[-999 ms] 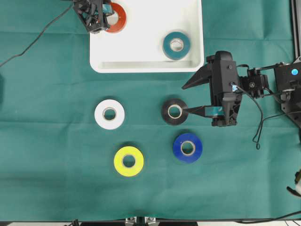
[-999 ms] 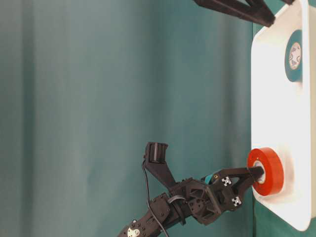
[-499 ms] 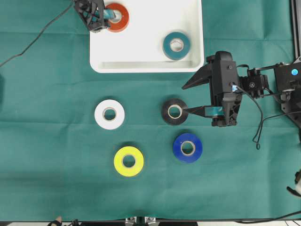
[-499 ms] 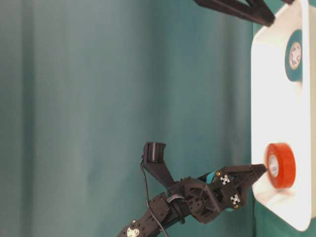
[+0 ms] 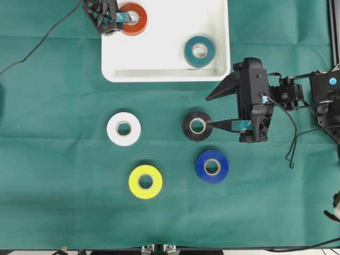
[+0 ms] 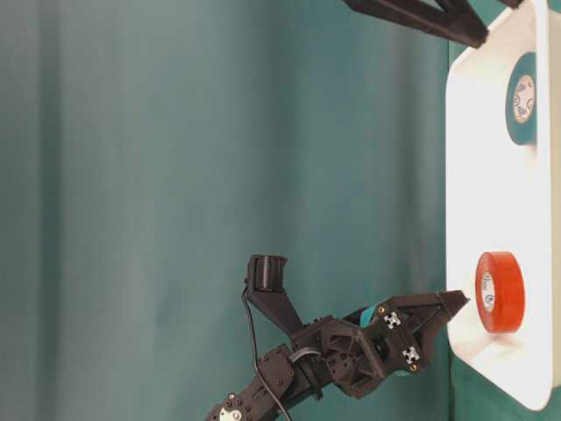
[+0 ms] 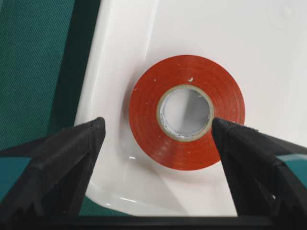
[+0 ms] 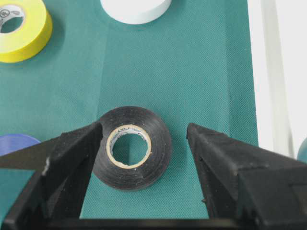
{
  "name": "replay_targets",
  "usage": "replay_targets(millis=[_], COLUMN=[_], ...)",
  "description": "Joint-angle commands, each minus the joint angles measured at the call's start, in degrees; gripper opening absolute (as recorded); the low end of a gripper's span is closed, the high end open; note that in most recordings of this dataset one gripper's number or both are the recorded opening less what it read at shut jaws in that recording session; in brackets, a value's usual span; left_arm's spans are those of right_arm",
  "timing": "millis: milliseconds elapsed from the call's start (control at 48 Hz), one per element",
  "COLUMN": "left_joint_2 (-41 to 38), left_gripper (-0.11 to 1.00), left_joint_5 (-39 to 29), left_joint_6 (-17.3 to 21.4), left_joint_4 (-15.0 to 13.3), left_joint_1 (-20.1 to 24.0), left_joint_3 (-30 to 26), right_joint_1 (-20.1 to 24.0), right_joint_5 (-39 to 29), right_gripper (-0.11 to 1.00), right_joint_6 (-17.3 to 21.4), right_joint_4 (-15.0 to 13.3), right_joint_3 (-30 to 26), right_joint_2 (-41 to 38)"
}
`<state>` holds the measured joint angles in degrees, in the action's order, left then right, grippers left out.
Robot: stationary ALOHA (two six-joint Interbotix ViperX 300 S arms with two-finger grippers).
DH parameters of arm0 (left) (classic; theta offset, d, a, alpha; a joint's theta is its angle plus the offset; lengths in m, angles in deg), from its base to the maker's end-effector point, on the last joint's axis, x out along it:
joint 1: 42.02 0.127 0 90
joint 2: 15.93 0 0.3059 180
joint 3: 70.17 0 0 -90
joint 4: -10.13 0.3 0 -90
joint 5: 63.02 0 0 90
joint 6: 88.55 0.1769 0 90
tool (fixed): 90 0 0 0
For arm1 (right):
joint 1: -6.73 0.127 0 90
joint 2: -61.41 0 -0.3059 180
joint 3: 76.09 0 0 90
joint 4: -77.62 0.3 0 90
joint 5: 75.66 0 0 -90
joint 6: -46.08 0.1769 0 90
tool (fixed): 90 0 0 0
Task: Put the tape alternately from left to right into the white case.
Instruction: 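Open the left gripper and withdraw it to the left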
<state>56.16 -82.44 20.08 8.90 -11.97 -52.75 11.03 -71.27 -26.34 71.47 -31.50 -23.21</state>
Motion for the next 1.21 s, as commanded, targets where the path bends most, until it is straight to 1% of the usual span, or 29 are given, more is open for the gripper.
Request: replay_targets(millis=[0, 208, 354, 479, 812, 937, 1186], left_joint_2=[1.9, 2.2, 4.0, 6.5, 13.8, 15.9, 18.4], left_gripper=[0.70, 0.70, 0.70, 0.70, 0.69, 0.69, 0.69], left_joint_5=[0.4, 0.1, -0.7, -0.9, -0.8, -0.4, -0.4], left_joint_6=[0.1, -0.1, -0.2, -0.4, -0.8, -2.8, -9.1], left_joint_4=[0.0, 0.0, -0.1, -0.1, -0.3, -0.4, -0.4], left_joint_1=[0.2, -0.6, -2.2, -4.4, -12.2, -15.1, -19.7], left_joint_3=[-0.4, -0.4, 0.4, 2.0, 8.4, 10.6, 14.2], right_joint_1=[0.2, 0.2, 0.1, 0.2, 0.1, 0.1, 0.1], right_joint_5=[0.5, 0.4, 0.5, 0.5, 0.4, 0.5, 0.5], right_gripper=[0.79, 0.79, 0.79, 0.79, 0.79, 0.79, 0.79], right_joint_6=[0.1, 0.1, 0.1, 0.1, 0.1, 0.1, 0.1], right_joint_4=[-0.1, -0.1, -0.1, -0.1, -0.1, -0.2, -0.2], right_joint_3=[-1.0, -1.1, -1.1, -1.0, -1.1, -1.1, -1.2], right_joint_2=[0.4, 0.4, 0.4, 0.4, 0.4, 0.4, 0.4])
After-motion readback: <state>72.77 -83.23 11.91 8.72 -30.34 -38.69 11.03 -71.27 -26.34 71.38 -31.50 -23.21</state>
